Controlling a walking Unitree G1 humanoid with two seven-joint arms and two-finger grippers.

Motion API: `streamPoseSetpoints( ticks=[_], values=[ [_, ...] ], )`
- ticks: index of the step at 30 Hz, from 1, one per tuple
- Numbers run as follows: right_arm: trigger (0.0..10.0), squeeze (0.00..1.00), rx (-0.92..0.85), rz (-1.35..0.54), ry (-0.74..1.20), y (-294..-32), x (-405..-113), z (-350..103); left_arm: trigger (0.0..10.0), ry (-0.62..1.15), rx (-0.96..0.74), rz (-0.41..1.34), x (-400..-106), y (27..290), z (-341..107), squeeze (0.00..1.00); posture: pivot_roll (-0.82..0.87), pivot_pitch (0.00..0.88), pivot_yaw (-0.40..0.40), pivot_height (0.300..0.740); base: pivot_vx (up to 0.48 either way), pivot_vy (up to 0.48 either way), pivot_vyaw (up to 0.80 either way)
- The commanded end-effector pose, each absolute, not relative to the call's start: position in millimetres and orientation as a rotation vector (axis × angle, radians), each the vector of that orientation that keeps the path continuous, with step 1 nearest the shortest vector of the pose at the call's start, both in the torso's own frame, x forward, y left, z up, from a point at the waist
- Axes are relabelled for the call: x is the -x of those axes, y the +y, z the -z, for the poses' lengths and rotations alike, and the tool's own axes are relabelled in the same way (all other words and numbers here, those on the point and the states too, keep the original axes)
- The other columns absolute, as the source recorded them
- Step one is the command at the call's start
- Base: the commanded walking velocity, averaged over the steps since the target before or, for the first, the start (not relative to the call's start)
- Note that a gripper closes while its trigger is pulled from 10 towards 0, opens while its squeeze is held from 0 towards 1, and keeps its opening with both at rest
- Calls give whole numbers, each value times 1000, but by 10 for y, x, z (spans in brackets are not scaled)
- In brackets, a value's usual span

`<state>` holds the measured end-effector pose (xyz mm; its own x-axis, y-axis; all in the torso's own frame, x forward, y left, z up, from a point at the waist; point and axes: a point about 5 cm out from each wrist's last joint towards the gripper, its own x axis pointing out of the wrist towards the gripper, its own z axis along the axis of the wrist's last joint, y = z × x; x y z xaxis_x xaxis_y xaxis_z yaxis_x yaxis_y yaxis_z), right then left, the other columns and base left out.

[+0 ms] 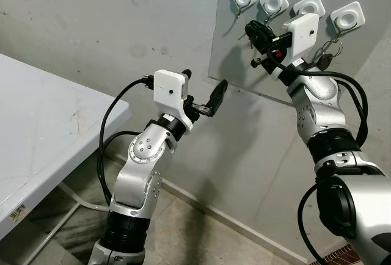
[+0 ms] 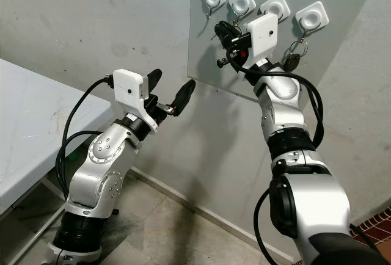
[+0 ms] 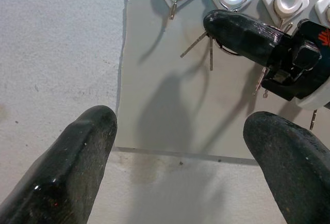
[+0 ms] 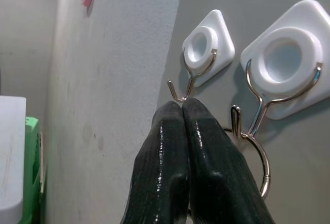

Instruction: Hang keys on a hook

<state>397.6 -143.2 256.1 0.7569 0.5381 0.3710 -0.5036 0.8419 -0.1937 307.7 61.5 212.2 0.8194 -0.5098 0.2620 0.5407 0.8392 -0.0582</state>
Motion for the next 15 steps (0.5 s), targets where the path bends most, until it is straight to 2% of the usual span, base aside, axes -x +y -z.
streamPoseSetpoints(
  ticks=[1,2,15],
  values=[
    [10000,753,38,-616,-312,-1378,-3966,-2288,10000,-254,135,559,-3053,612,-2162,0,30,47,-56,740,0,0,0],
    [10000,1000,15,-614,-312,-1381,-3967,-2289,10000,-254,136,558,-3052,612,-2161,0,31,48,-57,740,0,0,0],
    [10000,1000,-179,-621,-445,-1385,-3905,-2369,10000,-250,143,539,-3061,628,-2155,0,31,47,-57,740,0,0,0]
  ],
)
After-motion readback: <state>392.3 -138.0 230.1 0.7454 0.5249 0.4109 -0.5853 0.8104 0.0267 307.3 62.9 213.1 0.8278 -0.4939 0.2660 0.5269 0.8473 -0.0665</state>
